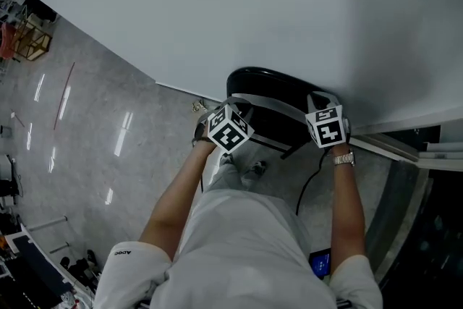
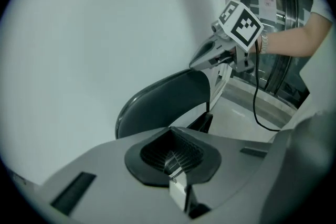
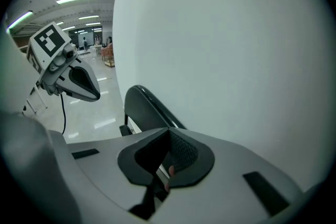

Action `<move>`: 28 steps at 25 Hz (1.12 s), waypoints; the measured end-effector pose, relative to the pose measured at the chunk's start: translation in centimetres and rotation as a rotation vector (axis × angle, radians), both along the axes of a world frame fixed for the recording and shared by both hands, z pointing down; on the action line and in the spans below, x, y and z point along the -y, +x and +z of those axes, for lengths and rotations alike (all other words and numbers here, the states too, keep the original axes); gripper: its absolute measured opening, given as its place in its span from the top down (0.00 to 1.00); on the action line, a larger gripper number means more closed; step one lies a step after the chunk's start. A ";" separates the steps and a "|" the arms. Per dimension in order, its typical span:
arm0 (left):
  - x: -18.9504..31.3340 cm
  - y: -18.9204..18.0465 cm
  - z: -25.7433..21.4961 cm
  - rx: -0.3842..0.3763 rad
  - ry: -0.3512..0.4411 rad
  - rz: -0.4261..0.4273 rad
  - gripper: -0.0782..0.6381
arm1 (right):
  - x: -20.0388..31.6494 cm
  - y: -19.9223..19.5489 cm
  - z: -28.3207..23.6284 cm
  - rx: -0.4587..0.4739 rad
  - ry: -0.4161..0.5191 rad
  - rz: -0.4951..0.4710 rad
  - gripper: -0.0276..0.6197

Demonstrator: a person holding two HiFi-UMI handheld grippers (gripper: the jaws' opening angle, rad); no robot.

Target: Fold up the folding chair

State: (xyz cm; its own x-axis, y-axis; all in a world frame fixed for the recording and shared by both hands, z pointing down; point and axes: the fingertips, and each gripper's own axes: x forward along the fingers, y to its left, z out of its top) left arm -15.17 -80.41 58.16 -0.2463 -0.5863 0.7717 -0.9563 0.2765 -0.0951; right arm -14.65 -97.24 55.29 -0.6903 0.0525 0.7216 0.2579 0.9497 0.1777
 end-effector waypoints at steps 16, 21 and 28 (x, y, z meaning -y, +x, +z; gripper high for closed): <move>-23.5 2.1 -6.5 0.106 0.379 -0.619 0.87 | -27.4 0.2 -8.3 0.284 -0.440 -0.227 0.95; -33.5 4.5 -7.6 0.156 0.440 -0.787 0.87 | -38.0 1.8 -9.6 0.268 -0.466 -0.357 0.95; -46.5 9.6 -9.5 0.234 0.513 -0.986 0.87 | -51.8 5.2 -10.9 0.231 -0.526 -0.529 0.95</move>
